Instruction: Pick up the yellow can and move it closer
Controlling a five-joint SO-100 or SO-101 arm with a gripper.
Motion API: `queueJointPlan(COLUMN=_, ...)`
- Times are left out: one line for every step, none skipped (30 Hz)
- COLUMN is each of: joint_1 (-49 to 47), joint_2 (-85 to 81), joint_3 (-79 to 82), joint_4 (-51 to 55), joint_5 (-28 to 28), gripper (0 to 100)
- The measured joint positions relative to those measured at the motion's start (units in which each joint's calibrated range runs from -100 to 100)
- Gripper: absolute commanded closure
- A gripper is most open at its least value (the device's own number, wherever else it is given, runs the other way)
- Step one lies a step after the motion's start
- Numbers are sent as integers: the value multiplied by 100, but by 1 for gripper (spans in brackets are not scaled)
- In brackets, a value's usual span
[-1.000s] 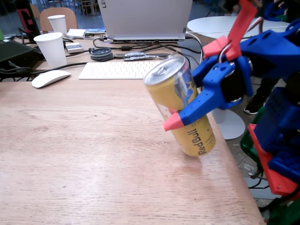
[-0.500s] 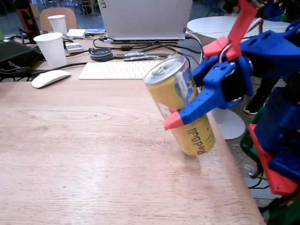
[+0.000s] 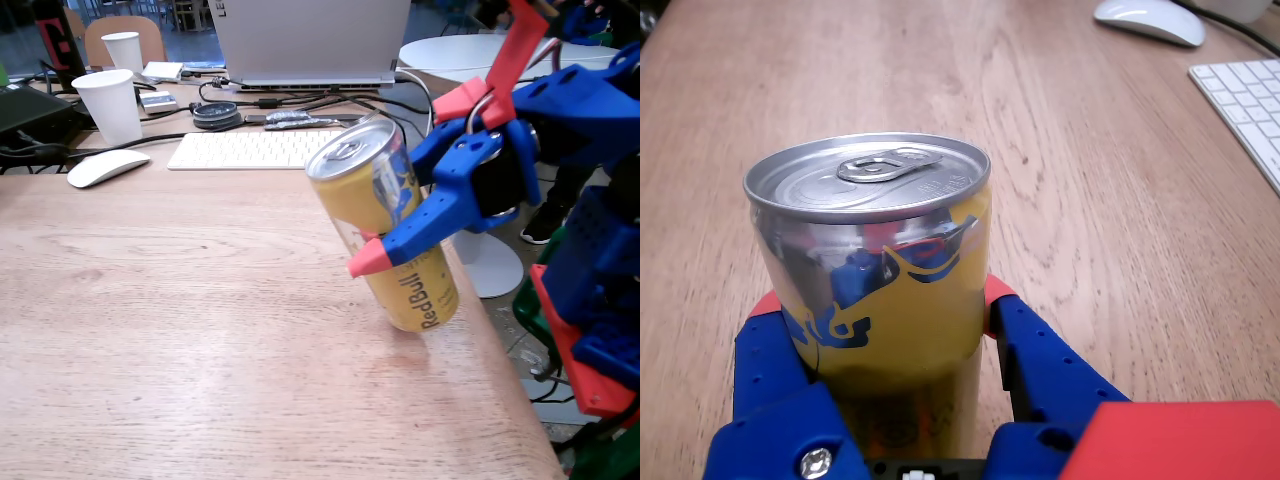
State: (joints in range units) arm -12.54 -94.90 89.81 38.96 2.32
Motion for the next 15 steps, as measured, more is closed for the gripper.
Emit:
queueJointPlan(joint_1=0, joint_2=0, joint_3=0, joint_4=0, joint_5=0, gripper=78)
queueJointPlan(joint_1=0, joint_2=0, joint_3=0, joint_4=0, joint_5=0, gripper=78)
queueJointPlan(joint_1=0, joint_2=0, joint_3=0, joint_4=0, joint_5=5, gripper=78)
queueJointPlan(joint_1=0, joint_2=0, joint_3=0, joint_4=0, joint_5=10, gripper=78)
queueJointPlan(joint_1=0, joint_2=0, joint_3=0, joint_4=0, joint_5=10, gripper=78)
queueJointPlan(joint_1=0, joint_2=0, joint_3=0, joint_4=0, joint_5=10, gripper=78)
queueJointPlan(joint_1=0, joint_2=0, joint_3=0, joint_4=0, joint_5=15, gripper=78)
queueJointPlan(joint_1=0, joint_2=0, joint_3=0, joint_4=0, joint_5=20, gripper=78)
queueJointPlan(joint_1=0, joint_2=0, joint_3=0, joint_4=0, joint_5=20, gripper=78)
queueJointPlan(joint_1=0, joint_2=0, joint_3=0, joint_4=0, joint_5=20, gripper=78)
queueJointPlan(joint_1=0, joint_2=0, joint_3=0, joint_4=0, joint_5=20, gripper=78)
queueJointPlan(joint_1=0, joint_2=0, joint_3=0, joint_4=0, joint_5=20, gripper=78)
queueJointPlan(joint_1=0, joint_2=0, joint_3=0, joint_4=0, joint_5=20, gripper=78)
queueJointPlan(joint_1=0, joint_2=0, joint_3=0, joint_4=0, joint_5=20, gripper=78)
queueJointPlan(joint_1=0, joint_2=0, joint_3=0, joint_4=0, joint_5=10, gripper=78)
